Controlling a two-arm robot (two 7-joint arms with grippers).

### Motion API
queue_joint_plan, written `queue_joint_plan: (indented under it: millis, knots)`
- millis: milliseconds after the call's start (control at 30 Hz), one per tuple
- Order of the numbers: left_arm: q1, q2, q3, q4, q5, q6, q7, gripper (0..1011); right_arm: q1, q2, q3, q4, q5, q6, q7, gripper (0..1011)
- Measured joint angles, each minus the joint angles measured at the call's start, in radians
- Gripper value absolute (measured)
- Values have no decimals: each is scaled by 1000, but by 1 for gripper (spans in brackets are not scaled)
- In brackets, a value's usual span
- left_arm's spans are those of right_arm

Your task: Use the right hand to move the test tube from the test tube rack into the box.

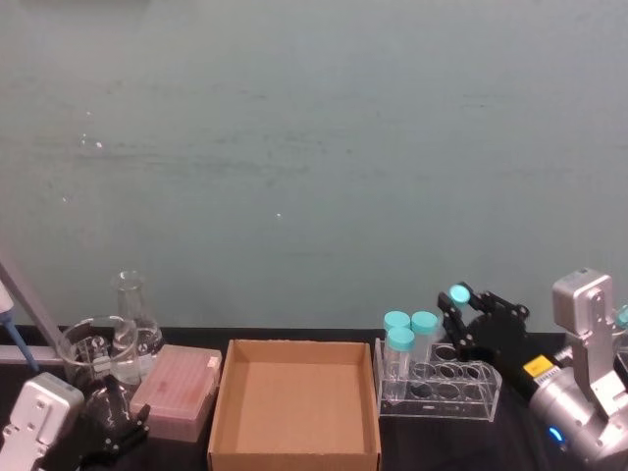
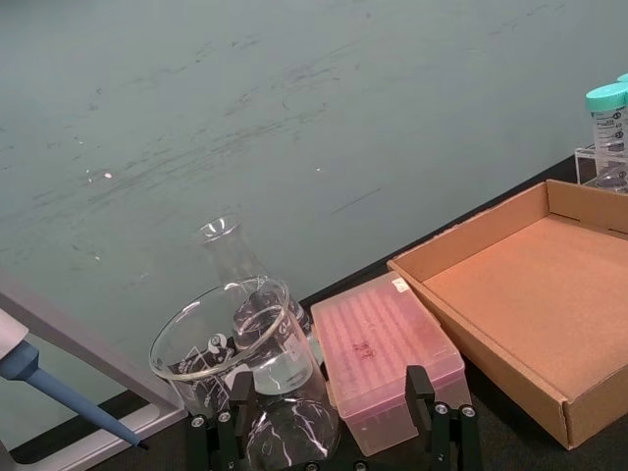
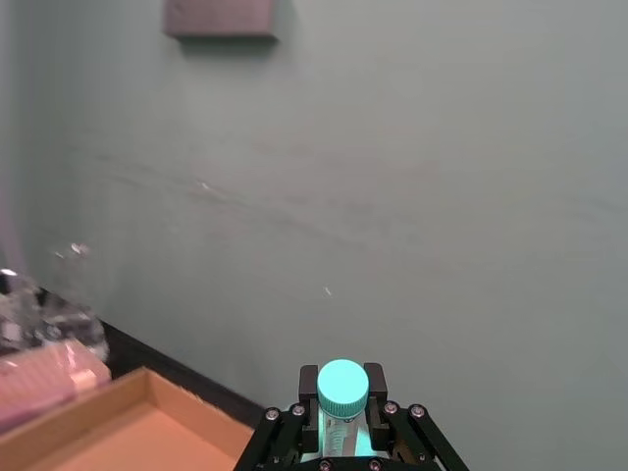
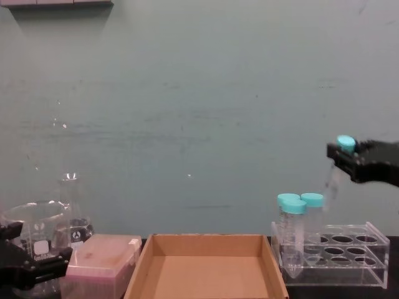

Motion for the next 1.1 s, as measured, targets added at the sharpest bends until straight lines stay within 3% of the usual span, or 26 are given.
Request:
queue_joint_plan:
  millis: [233,500,733,1100]
  knots:
    - [0,0,0,0,0,0,0,1000,72,-12,-34,58,10,-72,118,268]
    - [0,0,0,0,0,0,0,1000,156,-43,-78,145,49,-81,208,268]
    - [0,0,0,0,0,0,0,1000,217,-79,-117,225,111,-37,281,268]
    - [0,0,0,0,0,0,0,1000,261,-115,-144,334,204,64,349,268]
